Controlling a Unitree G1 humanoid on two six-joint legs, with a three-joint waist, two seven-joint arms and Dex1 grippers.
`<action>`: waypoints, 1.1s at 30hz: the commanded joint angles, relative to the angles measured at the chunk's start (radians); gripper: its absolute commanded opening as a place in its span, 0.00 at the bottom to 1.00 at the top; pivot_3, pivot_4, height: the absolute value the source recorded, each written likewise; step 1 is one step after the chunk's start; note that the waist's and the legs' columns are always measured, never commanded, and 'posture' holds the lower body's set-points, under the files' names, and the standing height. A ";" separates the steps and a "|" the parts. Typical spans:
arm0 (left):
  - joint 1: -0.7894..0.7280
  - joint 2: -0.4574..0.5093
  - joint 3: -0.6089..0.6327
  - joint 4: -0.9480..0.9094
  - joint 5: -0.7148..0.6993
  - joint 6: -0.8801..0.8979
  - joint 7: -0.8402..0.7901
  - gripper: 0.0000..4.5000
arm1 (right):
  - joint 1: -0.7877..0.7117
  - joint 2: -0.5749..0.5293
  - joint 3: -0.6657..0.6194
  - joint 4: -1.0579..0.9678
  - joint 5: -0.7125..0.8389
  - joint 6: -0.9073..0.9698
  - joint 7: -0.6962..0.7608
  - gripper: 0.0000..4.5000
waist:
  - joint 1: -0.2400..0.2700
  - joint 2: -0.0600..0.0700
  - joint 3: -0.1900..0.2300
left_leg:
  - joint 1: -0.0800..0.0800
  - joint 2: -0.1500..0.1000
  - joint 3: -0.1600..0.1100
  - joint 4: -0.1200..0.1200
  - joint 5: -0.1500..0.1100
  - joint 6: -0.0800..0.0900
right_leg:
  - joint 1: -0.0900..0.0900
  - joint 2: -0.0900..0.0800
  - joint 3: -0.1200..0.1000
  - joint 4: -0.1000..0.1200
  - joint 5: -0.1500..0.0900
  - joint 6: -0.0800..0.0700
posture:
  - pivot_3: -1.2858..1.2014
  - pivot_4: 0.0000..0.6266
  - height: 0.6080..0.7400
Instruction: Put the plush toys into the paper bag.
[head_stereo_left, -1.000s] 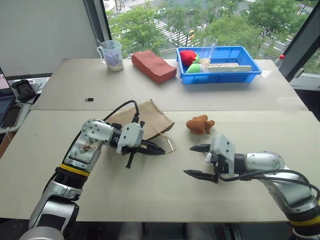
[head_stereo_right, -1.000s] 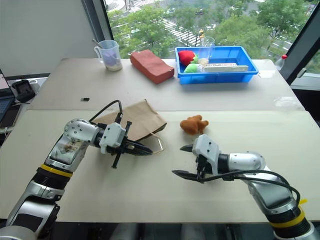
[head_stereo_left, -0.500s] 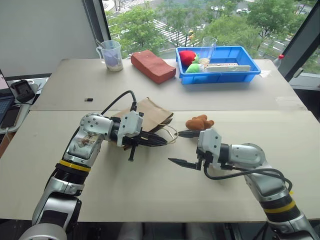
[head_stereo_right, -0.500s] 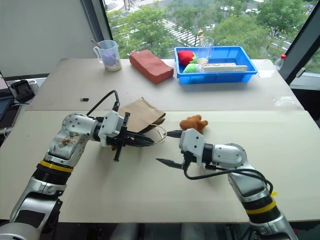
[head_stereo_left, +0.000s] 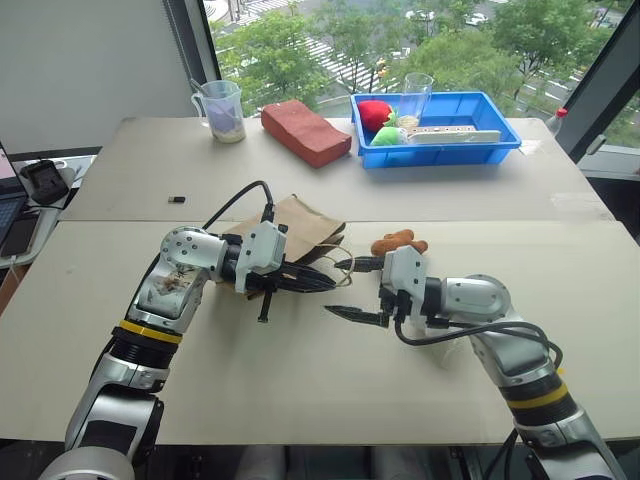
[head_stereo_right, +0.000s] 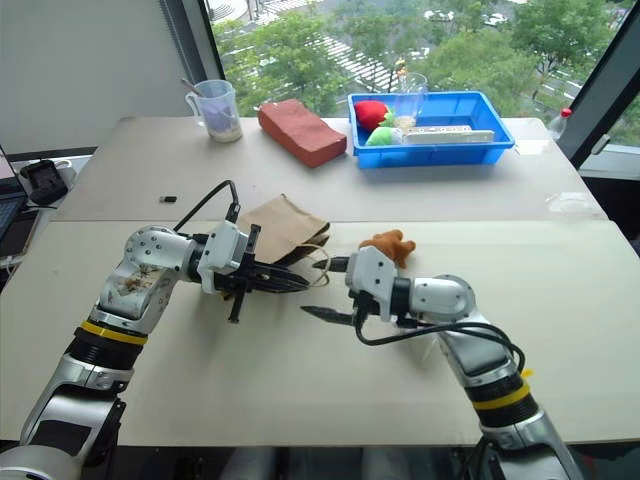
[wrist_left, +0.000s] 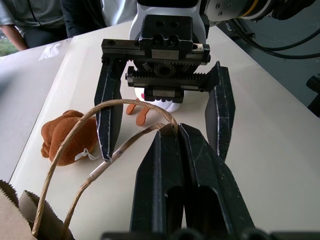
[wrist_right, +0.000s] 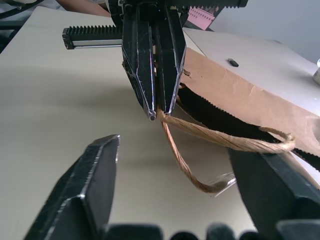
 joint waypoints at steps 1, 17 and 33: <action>-0.008 0.002 0.022 -0.032 -0.021 -0.006 0.000 0.00 | -0.022 0.006 -0.005 -0.009 -0.004 -0.031 0.004 0.50 | 0.000 0.000 0.000 | 0.000 0.000 0.000 0.000 0.000 0.000 | 0.000 0.000 0.000 0.000 0.000 0.000 | 0.52 0.24 1.00; -0.023 -0.014 0.071 -0.062 -0.124 0.205 0.084 0.00 | -0.022 -0.009 0.038 0.080 -0.086 -0.125 0.067 0.01 | -0.002 0.000 0.000 | 0.000 0.000 0.000 0.000 0.000 0.000 | 0.000 0.000 0.000 0.000 0.000 0.000 | 0.52 0.24 1.00; -0.038 0.026 0.144 -0.117 -0.228 0.485 0.200 0.00 | -0.087 0.017 0.093 0.275 -0.137 -0.273 0.083 0.01 | -0.005 0.000 0.000 | 0.000 0.000 0.000 0.000 0.000 0.000 | 0.000 0.000 0.000 0.000 0.000 0.000 | 0.52 0.24 1.00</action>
